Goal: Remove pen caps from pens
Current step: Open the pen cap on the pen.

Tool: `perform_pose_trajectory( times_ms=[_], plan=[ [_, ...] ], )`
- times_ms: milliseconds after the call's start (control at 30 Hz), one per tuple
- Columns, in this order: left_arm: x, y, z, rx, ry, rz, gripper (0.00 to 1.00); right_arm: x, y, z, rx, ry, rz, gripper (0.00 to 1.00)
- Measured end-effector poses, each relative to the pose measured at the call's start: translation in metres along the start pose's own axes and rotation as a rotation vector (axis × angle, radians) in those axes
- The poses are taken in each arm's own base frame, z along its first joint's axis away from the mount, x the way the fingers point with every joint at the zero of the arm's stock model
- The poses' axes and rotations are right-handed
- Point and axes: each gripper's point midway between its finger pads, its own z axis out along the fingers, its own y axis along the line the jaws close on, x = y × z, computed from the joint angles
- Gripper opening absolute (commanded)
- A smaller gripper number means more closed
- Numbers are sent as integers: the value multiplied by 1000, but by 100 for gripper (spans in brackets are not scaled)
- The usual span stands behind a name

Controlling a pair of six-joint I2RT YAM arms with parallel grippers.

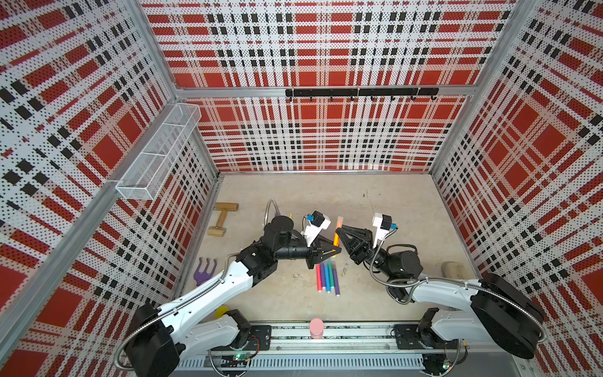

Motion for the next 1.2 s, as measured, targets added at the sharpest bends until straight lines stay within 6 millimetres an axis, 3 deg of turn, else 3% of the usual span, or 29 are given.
perform_pose_trajectory(
  times_ms=[133,233,433,533,667,800,933,1200],
  plan=[
    [-6,-1,-6,-19,-25,21,0,-8,1,-3,45,8,-53,56],
    [-10,0,-9,-43,-41,40,0,-19,1,-2,95,30,-106,65],
    [-2,9,-9,-90,-13,41,0,-45,11,25,145,104,-221,70],
    [1,11,-9,-102,-1,44,0,-49,10,38,174,167,-259,70],
    [3,11,-9,-106,6,46,0,-38,-1,46,221,263,-290,66],
    [4,12,-9,-110,11,45,0,-16,-18,40,275,365,-295,60],
    [9,15,-9,-124,28,31,0,-5,-24,35,294,414,-291,40],
    [10,20,-9,-149,33,50,0,-2,-13,37,254,429,-250,0]
  ],
)
